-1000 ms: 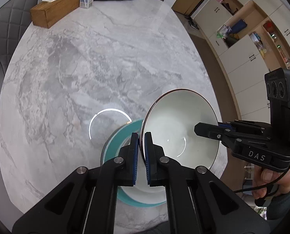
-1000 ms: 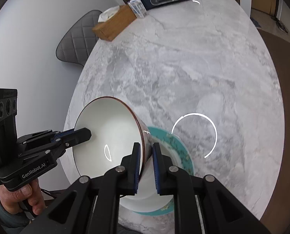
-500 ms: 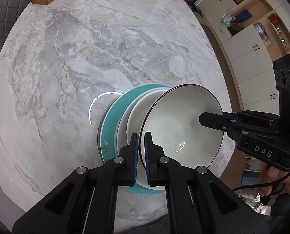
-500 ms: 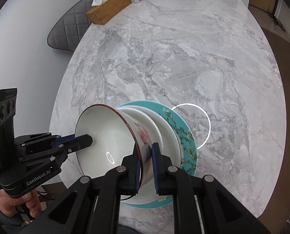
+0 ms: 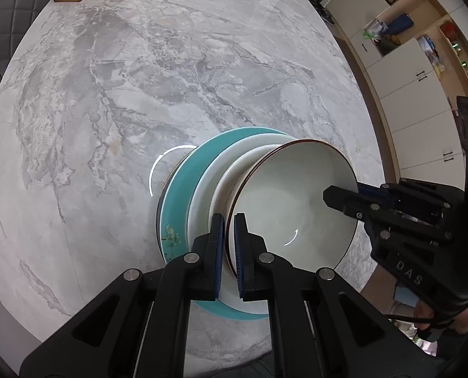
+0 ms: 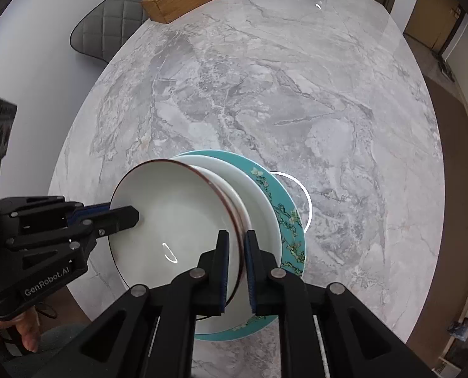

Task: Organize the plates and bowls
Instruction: 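Lower the floral bowl into the smaller white bowl and open both grippers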

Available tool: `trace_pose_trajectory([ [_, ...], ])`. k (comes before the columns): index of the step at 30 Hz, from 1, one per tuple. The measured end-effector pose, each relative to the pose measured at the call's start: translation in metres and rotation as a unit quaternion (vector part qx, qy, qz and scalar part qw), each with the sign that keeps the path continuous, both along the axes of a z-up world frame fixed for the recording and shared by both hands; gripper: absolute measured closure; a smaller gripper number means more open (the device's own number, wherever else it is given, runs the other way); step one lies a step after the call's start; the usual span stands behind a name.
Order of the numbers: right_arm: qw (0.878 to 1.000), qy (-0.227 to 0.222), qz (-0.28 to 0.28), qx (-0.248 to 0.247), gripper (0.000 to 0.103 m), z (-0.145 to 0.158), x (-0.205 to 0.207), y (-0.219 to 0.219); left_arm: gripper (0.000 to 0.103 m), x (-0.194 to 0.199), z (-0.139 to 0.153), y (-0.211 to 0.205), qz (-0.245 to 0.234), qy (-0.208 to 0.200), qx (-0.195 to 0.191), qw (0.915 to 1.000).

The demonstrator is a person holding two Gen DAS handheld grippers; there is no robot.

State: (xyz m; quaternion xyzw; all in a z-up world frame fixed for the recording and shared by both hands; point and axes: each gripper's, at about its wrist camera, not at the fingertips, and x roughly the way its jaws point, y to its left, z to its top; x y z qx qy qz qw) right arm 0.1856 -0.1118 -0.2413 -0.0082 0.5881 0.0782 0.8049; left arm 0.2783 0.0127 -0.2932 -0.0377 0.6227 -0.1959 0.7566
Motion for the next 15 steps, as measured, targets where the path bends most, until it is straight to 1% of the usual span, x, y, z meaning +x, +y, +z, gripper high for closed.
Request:
trace_pose_trajectory([
  [1, 1.0, -0.001, 0.0, -0.004, 0.088, 0.0, -0.001, 0.001, 0.097, 0.0, 0.001, 0.0, 0.002, -0.002, 0.001, 1.0],
  [3, 1.0, -0.003, -0.002, -0.009, 0.081, 0.0, -0.002, 0.003, 0.095, 0.0, 0.002, 0.001, 0.004, -0.005, 0.001, 1.0],
  [6, 1.0, -0.008, -0.003, -0.016, 0.078, 0.001, -0.003, 0.004, 0.089, -0.003, 0.005, 0.0, 0.007, -0.008, -0.005, 0.9999],
  [7, 1.0, -0.009, -0.004, -0.017, 0.077, 0.002, -0.003, 0.004, 0.084, -0.004, 0.005, 0.0, 0.007, -0.008, -0.007, 0.9999],
  [8, 1.0, -0.01, -0.006, -0.018, 0.073, 0.003, -0.003, 0.004, 0.08, -0.005, 0.005, -0.001, 0.006, -0.006, -0.012, 0.9999],
  [9, 1.0, -0.012, -0.009, -0.017, 0.07, 0.003, -0.004, 0.004, 0.071, -0.006, 0.006, -0.002, 0.004, -0.006, -0.016, 0.9998],
  [10, 1.0, -0.014, -0.01, -0.017, 0.069, 0.004, -0.004, 0.003, 0.057, -0.008, 0.007, -0.003, 0.003, -0.007, -0.021, 0.9998],
  [11, 1.0, -0.016, -0.011, -0.015, 0.069, 0.005, -0.005, 0.003, 0.052, -0.011, 0.008, -0.004, 0.003, -0.009, -0.023, 0.9997],
  [12, 1.0, -0.017, -0.013, -0.014, 0.069, 0.005, -0.005, 0.003, 0.046, -0.012, 0.011, -0.005, 0.004, -0.017, -0.017, 0.9997],
  [15, 0.999, -0.021, -0.021, -0.012, 0.067, 0.007, -0.008, 0.002, 0.046, -0.013, 0.018, -0.002, 0.009, -0.028, -0.021, 0.9993],
])
